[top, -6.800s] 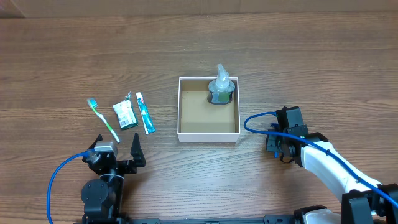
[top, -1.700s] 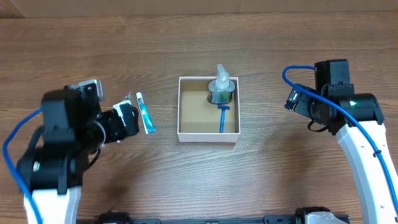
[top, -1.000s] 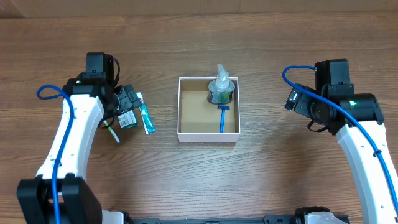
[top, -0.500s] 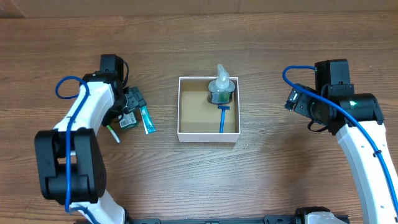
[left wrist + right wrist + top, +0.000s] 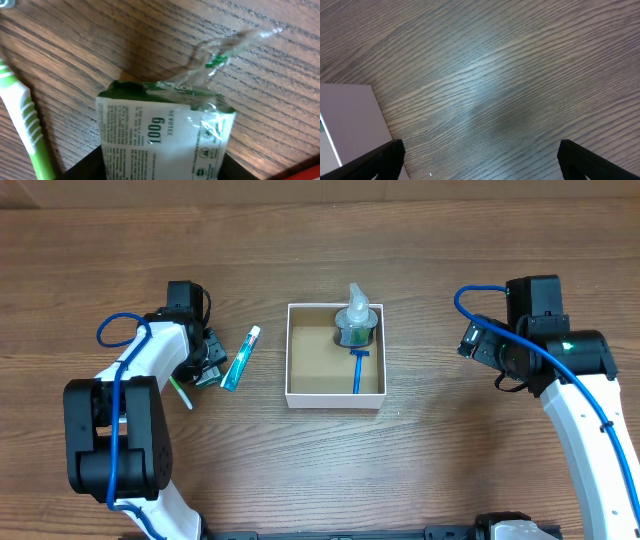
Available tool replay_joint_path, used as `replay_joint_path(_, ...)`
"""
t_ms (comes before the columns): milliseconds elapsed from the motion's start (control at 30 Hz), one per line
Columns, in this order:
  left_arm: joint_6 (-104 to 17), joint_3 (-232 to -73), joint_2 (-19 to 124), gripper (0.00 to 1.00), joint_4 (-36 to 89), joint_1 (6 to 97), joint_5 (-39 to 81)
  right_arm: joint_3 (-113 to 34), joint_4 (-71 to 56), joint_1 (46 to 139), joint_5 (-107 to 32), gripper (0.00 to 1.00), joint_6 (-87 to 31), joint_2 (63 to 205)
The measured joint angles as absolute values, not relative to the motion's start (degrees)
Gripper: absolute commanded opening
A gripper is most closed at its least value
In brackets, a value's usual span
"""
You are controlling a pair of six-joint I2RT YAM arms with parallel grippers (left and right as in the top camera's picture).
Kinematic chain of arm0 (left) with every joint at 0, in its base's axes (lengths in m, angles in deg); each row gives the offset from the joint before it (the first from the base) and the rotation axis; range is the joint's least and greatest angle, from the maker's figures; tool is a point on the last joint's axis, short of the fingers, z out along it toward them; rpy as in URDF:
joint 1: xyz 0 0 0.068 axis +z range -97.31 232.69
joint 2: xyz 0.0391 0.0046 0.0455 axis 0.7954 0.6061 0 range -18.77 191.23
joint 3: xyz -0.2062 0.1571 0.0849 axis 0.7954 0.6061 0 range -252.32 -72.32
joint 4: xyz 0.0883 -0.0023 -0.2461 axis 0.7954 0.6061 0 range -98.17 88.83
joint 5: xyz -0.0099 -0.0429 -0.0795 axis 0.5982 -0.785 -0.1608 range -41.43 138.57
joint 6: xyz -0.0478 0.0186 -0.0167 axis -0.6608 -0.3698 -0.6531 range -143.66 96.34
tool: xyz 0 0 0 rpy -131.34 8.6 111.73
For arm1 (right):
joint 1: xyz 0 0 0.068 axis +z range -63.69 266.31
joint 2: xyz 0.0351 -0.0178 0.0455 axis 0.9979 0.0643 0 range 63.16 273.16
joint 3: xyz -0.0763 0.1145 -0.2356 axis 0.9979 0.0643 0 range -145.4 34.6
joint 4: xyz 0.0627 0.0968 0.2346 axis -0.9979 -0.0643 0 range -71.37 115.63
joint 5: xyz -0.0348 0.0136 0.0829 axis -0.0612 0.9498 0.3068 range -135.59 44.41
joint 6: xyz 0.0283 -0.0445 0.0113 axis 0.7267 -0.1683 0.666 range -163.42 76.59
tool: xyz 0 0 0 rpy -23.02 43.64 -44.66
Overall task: Pack container
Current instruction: 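Reach the left gripper to the soap bar package and grasp it, then carry the soap package into the box and release it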
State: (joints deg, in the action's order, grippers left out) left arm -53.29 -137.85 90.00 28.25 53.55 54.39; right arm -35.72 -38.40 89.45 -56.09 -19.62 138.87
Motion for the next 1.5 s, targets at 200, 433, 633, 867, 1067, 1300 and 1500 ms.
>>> replay_joint_path(200,-51.47,-138.49,90.0,0.41,31.05,53.55,54.15,-35.72,-38.4,89.45,-56.11,1.0,-19.6,138.87)
replay_joint_path(433,-48.72,-144.46,90.24,0.41,40.75,53.55,53.78,-35.72,-38.4,89.45,-56.09,1.0,-19.6,138.87)
replay_joint_path(633,-48.28,-150.23,89.87,0.41,45.48,53.51,53.15,-35.72,-38.4,89.45,-56.09,1.0,-19.6,138.87)
replay_joint_path(867,-47.95,-153.5,80.12,0.41,47.9,47.17,52.78,-35.72,-38.4,89.45,-56.09,1.0,-19.6,138.87)
replay_joint_path(1067,-52.63,-155.32,69.68,0.4,48.45,33.82,52.27,-35.72,-38.42,89.45,-56.09,1.0,-19.62,138.87)
replay_joint_path(1300,-60.94,-155.36,70.35,0.42,47.66,18.76,54.07,-35.72,-38.4,89.45,-56.09,1.0,-19.6,138.87)
replay_joint_path(1500,-65.24,-155.36,76.8,0.42,45.87,14.43,55.75,-35.72,-38.42,89.45,-56.09,1.0,-19.6,138.87)
